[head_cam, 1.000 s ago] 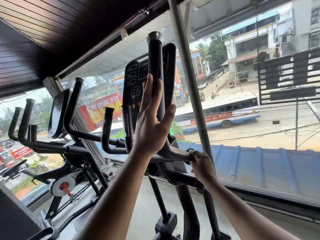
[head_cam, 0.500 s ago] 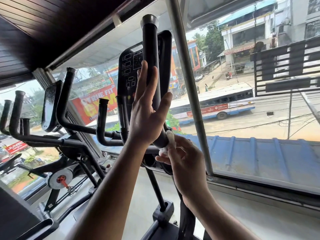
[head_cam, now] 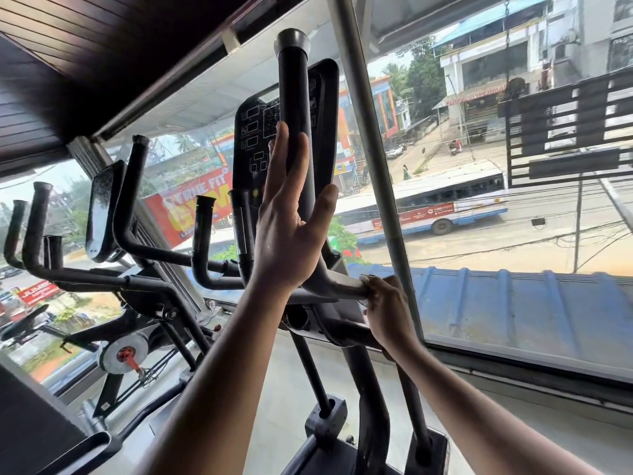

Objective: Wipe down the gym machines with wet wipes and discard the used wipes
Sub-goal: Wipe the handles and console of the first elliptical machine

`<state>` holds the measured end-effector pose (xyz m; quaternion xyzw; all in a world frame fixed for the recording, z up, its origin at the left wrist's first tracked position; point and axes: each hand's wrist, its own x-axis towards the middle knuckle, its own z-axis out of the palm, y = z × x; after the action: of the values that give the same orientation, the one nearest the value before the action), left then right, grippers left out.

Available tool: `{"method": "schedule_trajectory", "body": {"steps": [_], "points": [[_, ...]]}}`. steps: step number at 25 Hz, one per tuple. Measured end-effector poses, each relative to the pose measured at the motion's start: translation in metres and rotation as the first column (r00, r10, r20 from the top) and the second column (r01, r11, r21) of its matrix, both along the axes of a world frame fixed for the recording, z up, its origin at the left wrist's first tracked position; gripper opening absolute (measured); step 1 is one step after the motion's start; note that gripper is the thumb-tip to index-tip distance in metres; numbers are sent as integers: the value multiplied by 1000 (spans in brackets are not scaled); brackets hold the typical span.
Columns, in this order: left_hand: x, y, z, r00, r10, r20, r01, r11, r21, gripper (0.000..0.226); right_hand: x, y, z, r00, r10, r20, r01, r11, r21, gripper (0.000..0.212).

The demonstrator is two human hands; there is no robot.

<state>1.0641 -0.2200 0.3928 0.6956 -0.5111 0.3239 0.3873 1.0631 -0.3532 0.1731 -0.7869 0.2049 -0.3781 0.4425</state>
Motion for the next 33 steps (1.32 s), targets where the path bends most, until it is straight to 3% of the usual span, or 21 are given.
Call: {"method": "schedule_trajectory", "body": {"steps": [3,6,9,13,17,20,25,28,31,33], "points": [[-1,0,1,1000,4,3,-4,1000,-1,67,3,-21,2,978,43,-204,-67,992,-111,48],[0,-1,-1,1000,-11,-4,11,1000,2,67,3,-39,5,942,103,-320,-189,949,-251,38],[2,0,-1,1000,-11,-16,11,1000,2,67,3,-50,26,896,162,-413,-281,928,-246,31],[1,1,-1,999,-37,-17,37,999,-3,66,-7,-49,63,879,276,-389,-387,889,-243,40],[4,0,-2,1000,-22,6,22,1000,-8,65,-19,-47,74,871,348,-348,-440,867,-235,19],[2,3,-4,1000,7,15,-7,1000,7,63,-14,-57,69,837,400,-372,-506,825,-252,20],[-11,1,-4,981,177,76,-181,982,46,58,16,-89,58,752,388,-532,-607,722,-332,33],[-17,2,-4,959,267,98,-274,960,64,54,33,-98,54,681,444,-582,-692,649,-314,31],[-28,-6,-5,911,394,121,-403,913,61,51,29,-93,71,642,580,-501,-749,614,-249,25],[-33,-8,-3,885,450,122,-460,884,76,52,18,-79,90,592,694,-410,-805,537,-253,24]]}}
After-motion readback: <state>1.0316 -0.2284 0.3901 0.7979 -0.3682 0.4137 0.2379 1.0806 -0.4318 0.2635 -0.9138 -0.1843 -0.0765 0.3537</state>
